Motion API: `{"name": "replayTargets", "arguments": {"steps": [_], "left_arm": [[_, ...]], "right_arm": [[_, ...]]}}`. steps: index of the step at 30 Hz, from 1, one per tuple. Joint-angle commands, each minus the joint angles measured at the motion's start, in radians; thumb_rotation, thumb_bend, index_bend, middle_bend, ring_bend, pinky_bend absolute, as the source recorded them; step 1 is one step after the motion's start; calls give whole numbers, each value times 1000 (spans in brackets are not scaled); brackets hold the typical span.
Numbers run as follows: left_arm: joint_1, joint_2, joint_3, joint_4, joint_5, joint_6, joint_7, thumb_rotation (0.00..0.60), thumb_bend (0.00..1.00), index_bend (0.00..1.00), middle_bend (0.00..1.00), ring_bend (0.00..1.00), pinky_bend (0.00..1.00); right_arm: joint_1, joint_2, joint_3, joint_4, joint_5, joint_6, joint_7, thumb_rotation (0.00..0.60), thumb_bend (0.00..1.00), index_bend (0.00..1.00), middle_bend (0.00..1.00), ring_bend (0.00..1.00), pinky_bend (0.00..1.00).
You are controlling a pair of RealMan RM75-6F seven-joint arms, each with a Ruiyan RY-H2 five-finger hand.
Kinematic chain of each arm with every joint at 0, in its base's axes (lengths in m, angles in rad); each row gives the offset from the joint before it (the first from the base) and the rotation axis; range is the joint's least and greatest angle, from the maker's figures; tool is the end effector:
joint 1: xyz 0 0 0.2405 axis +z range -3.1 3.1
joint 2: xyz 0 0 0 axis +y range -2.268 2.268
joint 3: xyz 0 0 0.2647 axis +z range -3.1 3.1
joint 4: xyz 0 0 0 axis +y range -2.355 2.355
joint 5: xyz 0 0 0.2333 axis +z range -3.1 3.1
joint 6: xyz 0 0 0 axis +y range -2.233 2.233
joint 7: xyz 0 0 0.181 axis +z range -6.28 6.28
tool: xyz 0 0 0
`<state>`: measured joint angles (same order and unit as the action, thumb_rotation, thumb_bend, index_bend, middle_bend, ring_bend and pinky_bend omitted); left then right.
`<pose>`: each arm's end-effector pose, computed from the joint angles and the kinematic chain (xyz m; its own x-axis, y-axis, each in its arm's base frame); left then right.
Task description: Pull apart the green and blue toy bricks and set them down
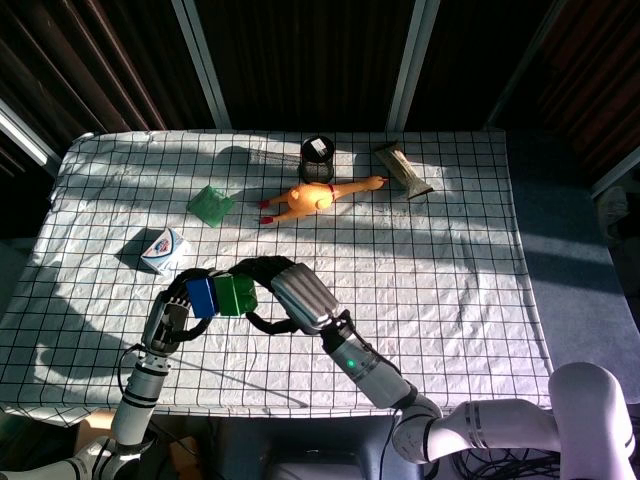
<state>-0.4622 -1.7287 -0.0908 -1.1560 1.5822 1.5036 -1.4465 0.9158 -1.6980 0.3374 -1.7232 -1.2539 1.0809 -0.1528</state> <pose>-0.2011 0.3240 -0.0220 -0.8427 0.3897 0.3714 0.3271 -0.1771 0.9282 0.0574 -0.3356 -0.0451 -0.0156 -0.3100 0.9506 -0.7555 -0.6191 -0.2143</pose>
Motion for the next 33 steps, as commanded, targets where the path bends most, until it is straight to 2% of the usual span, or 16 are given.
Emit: {"name": "replayTargets", "arguments": {"steps": [1,6,12,15,20,26,33], "left_arm": [[3,0,-1,-2,3,6,3,600,698,682,683,291,143],[10,4,-3,-3,4,14,9,600,704,684,690,311,170],[29,51,-3,31,-22,-6,50,600,707,684,691,321,189],[46,92,5,75,-40,-26,183,600,705,685,696,321,181],[75,146,54,123,-39,-67,498,600,700,690,711,321,127],[64,172,107,122,-26,-174,743,600,720,691,713,304,89],[27,175,120,71,-42,-298,890,600,718,677,701,303,91]], "right_arm": [[-8,14,9,-3,-1,5,18,600,332,958,672,491,294],[-23,48,21,-11,-7,14,50,600,332,958,672,490,294],[-74,138,16,-25,-43,46,101,600,332,958,672,490,294],[-109,195,-11,-2,-60,54,106,600,332,958,672,490,294],[-153,247,-77,94,-44,27,82,600,333,958,672,487,294],[-184,208,-153,261,-10,-37,103,600,332,951,672,482,294],[-177,142,-226,438,-23,-144,100,600,333,916,672,452,298]]}}
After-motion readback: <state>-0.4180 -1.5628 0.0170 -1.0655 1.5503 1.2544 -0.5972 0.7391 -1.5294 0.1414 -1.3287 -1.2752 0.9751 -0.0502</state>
